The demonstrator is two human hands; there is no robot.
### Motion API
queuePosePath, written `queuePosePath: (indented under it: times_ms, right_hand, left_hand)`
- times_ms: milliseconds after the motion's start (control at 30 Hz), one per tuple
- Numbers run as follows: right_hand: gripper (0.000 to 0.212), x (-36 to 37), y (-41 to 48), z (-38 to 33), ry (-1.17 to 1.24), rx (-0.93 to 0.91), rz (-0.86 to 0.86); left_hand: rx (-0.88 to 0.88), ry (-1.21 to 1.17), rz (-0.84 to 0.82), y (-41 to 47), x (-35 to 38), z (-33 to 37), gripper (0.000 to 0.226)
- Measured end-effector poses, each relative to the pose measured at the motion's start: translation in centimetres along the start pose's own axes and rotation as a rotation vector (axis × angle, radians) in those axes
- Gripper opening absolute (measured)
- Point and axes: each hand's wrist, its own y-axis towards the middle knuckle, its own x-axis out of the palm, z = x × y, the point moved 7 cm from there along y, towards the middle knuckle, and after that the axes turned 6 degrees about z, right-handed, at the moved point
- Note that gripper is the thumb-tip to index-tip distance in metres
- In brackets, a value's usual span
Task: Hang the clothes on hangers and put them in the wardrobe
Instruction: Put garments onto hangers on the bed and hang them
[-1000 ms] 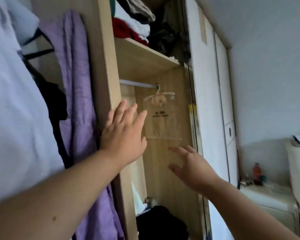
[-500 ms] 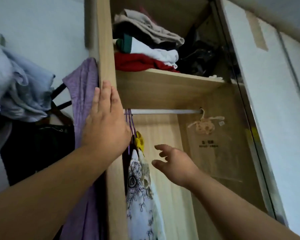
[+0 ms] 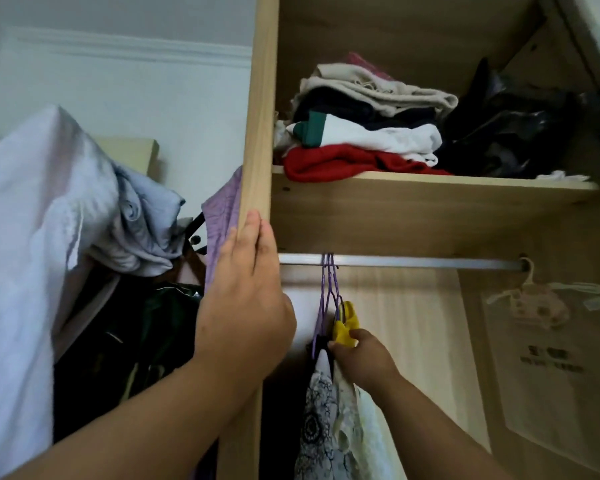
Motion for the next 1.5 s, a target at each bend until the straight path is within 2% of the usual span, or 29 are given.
queuePosePath:
  times_ms: [133, 267, 333, 400, 500, 600, 667, 767, 1000, 1100, 1200, 1267, 1433, 1500]
  right_hand:
    - [0.041, -0.9, 1.3, 0.5, -0.030, 0.001, 0.058]
    - [0.030, -2.8, 2.9, 1.4, -0.229, 0.013, 0.033]
    - [0.030, -3.5, 3.8, 2.0, -0.310, 0.006, -0.009]
    - [0.039, -4.3, 4.2, 2.6, -0.334, 0.027, -0.027]
    - [0.043, -5.6, 4.6, 3.0, -0.394, 0.027, 0.065]
    - [0.032, -6.6, 4.8, 3.1, -0.436, 0.021, 0.126]
    - [0.021, -7.6, 5.1, 3.1, -0.419, 0.026, 0.154]
    - [0.025, -9.8, 5.2, 2.5, -0.353, 0.010, 0.194]
    - [0.038, -17.2, 0.7, 2.9, -0.367, -0.073, 0.259]
    - [0.031, -21.4, -3.0, 3.6, -0.403, -0.109, 0.313]
    - [0.028, -25.5, -7.3, 4.6, -0.411, -0.136, 0.357]
    - [0.030, -28.1, -10.5, 5.5, -0.374, -0.109, 0.371]
    - [0.026, -32.6, -19.2, 7.6, -0.410, -0.018, 0.285]
    - [0.023, -33.7, -22.8, 8.2, -0.398, 0.030, 0.242]
  left_hand:
    - [-0.028, -0.034, -0.005, -0.1, -0.2, 0.0, 0.078]
    - [-0.054, -0.045, -0.021, -0.1, 0.0, -0.4, 0.080]
    - [-0.090, -0.075, -0.039, -0.1, 0.2, -0.7, 0.082]
    - [-0.130, -0.107, -0.048, 0.0, 0.2, -0.9, 0.084]
    - [-0.146, -0.122, -0.051, 0.1, 0.3, -1.1, 0.085]
    - [-0.157, -0.127, -0.038, 0.2, 0.2, -1.2, 0.082]
    - [-0.165, -0.132, -0.019, 0.1, 0.2, -1.3, 0.081]
    - [-0.153, -0.135, 0.003, 0.0, 0.2, -1.4, 0.080]
    - [-0.084, -0.040, 0.010, 0.1, 0.0, -0.9, 0.079]
    - [-0.003, 0.042, -0.019, 0.0, -0.1, 0.0, 0.073]
    - [0.048, -0.024, -0.037, -1.0, 0.5, 2.9, 0.072]
    - [0.085, -0.140, -0.137, -2.6, 1.9, 6.4, 0.070]
    - [0.061, -0.463, -0.540, -8.0, 6.6, 15.6, 0.071]
    - [0.055, -0.590, -0.595, -9.5, 7.8, 18.4, 0.067]
